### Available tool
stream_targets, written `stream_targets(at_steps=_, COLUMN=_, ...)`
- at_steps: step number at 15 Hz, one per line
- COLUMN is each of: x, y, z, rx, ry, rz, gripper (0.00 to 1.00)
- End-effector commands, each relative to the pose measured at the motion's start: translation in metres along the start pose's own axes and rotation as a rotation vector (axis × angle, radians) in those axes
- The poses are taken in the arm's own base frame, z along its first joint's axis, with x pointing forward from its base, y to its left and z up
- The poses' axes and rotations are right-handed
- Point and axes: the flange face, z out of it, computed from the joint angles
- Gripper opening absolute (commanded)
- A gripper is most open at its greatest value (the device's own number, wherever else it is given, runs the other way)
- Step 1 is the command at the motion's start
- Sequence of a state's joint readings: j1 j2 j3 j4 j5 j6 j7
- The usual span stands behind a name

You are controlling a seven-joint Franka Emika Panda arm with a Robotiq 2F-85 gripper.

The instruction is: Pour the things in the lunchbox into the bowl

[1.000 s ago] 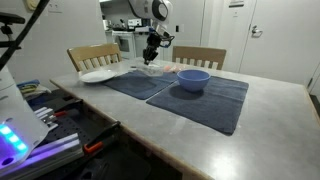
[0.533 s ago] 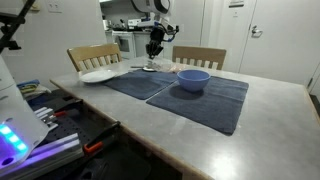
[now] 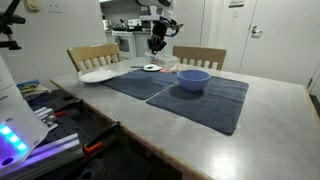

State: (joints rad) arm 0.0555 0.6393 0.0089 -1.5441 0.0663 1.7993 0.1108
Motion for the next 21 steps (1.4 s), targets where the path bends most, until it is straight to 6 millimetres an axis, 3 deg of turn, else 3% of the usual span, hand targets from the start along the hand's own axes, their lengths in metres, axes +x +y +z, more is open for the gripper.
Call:
stream_targets(at_steps=1, x=0.0, y=-0.001, z=0.0, rx=-0.001, ry=-0.002, rz=-0.001, gripper=0.09)
stream_targets(at_steps=3, x=0.0, y=-0.001, z=0.0, rx=-0.001, ry=-0.002, rz=-0.001, gripper=0.09)
stream_targets(at_steps=4, x=0.0, y=-0.002, z=-0.001, rx=0.003, ry=-0.004, rz=-0.001, gripper=0.02)
stream_targets(at_steps=13, x=-0.01, y=0.009, z=-0.023, rx=0.017, ry=0.007, rz=-0.093, gripper=0.02)
stream_targets(at_steps=21, x=-0.025, y=0.052, z=-0.061, rx=0.07, ry=0.042, rz=-0.268, gripper=0.02)
